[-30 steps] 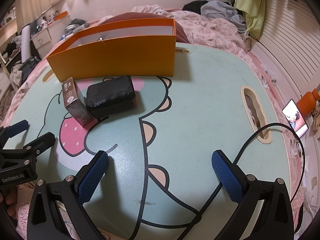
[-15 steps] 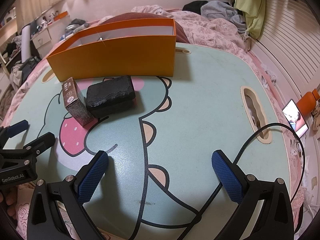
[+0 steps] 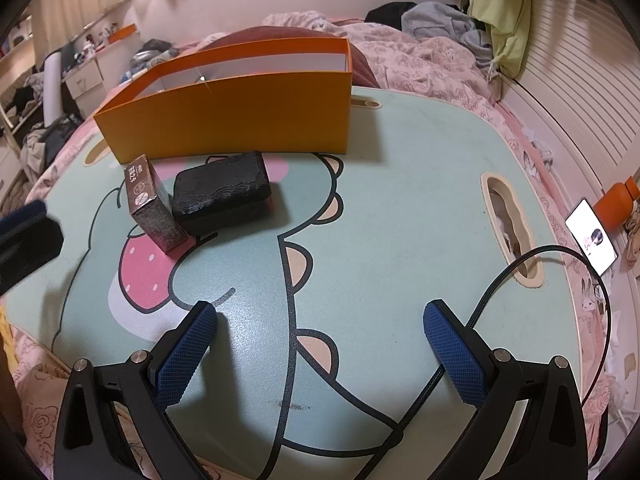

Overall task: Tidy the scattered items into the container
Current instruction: 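Grasp the brown carton with the left gripper, then grasp the black case with the right gripper while the left gripper holds the carton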

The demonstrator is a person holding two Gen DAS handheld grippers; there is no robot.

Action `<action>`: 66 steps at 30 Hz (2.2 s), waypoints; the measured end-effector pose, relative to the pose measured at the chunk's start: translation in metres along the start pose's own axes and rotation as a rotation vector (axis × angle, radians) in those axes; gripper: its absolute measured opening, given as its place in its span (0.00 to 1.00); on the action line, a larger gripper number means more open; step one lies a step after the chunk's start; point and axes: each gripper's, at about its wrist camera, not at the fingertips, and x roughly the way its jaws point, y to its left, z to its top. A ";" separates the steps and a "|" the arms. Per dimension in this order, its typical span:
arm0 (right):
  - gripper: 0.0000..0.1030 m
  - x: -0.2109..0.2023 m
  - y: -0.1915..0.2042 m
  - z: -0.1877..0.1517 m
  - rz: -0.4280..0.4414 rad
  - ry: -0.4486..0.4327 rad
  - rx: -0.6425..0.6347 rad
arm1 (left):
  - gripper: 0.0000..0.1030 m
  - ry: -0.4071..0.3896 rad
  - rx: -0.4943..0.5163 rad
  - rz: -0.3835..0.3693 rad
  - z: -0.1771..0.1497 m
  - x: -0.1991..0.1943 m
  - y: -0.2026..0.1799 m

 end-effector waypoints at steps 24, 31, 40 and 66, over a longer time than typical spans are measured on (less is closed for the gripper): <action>1.00 0.000 -0.001 0.000 0.002 -0.002 0.001 | 0.63 0.137 0.068 -0.215 0.014 0.067 -0.003; 1.00 -0.001 -0.001 0.000 0.003 -0.002 0.000 | 0.62 0.032 0.048 -0.209 0.013 0.043 0.005; 1.00 -0.001 0.001 0.001 0.012 0.000 -0.014 | 0.62 -0.055 -0.017 -0.201 0.004 -0.011 0.022; 1.00 0.022 0.039 0.061 0.133 -0.053 -0.175 | 0.62 -0.106 -0.082 -0.217 -0.001 -0.038 0.033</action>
